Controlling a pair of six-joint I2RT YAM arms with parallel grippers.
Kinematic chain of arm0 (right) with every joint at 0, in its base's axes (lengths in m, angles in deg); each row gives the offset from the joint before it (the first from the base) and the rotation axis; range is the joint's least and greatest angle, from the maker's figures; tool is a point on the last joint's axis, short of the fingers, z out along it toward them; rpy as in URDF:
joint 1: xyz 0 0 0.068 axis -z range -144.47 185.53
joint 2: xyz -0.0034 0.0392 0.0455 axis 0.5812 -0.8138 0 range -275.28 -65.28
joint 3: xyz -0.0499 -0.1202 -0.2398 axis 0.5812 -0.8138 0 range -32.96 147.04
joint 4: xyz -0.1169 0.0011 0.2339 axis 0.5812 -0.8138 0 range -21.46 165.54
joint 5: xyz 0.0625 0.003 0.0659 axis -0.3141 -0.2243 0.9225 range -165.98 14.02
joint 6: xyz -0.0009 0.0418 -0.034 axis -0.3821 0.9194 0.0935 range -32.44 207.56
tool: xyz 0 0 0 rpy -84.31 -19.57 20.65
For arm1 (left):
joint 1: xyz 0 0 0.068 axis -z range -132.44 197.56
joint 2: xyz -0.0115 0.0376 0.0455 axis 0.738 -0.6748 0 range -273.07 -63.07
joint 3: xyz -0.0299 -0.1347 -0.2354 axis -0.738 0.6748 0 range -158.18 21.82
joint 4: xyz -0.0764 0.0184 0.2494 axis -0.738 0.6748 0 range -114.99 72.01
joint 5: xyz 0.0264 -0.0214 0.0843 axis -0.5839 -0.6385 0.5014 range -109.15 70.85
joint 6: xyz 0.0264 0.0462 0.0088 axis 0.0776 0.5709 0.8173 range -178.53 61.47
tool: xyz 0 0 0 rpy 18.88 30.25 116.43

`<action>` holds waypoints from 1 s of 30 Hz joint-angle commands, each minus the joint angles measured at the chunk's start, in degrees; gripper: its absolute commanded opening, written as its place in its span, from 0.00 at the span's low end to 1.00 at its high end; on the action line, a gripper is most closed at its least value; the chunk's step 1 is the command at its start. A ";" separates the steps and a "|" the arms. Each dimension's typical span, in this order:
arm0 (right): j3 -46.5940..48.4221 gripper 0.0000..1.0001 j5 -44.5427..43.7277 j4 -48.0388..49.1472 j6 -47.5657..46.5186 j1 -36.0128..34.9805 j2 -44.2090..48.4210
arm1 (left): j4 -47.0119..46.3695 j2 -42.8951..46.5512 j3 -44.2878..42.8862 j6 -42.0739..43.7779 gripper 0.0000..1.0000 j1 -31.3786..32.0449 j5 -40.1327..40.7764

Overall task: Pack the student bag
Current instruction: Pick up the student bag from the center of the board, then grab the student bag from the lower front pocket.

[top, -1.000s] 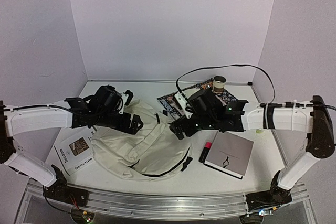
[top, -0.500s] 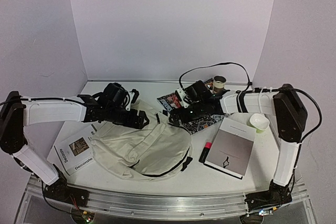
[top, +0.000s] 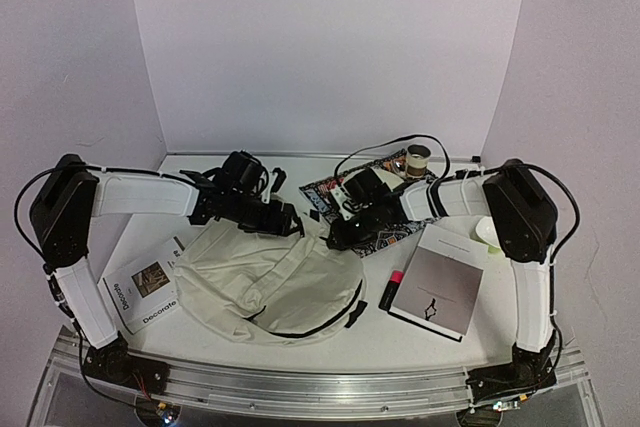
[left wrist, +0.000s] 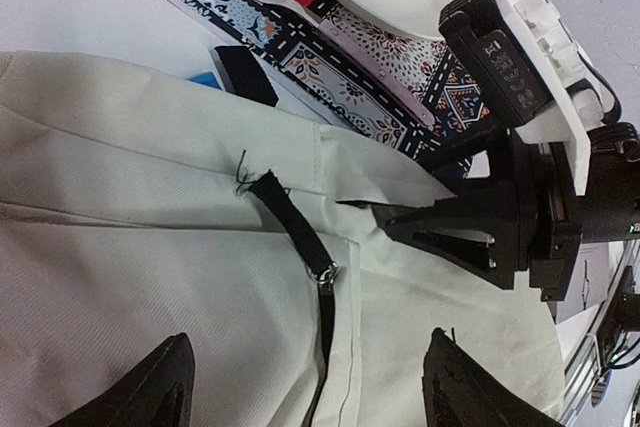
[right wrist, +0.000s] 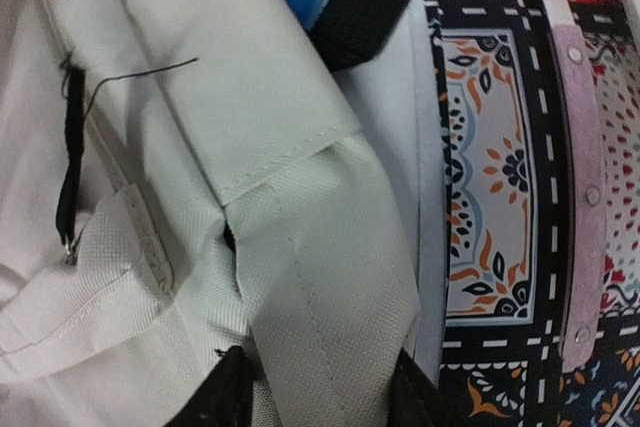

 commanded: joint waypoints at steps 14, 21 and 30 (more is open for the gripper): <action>-8.82 0.00 -0.10 3.03 2.31 -3.26 13.74 | -2.51 -5.17 -7.72 -10.03 0.54 -0.72 -5.03; -11.33 0.00 -1.04 6.73 2.65 -4.81 15.98 | -4.46 -7.50 -8.00 -12.79 0.45 -0.55 -8.08; -12.08 0.00 -1.17 8.44 2.89 -5.70 17.15 | -5.54 -9.41 -8.57 -14.28 0.38 -0.03 -9.61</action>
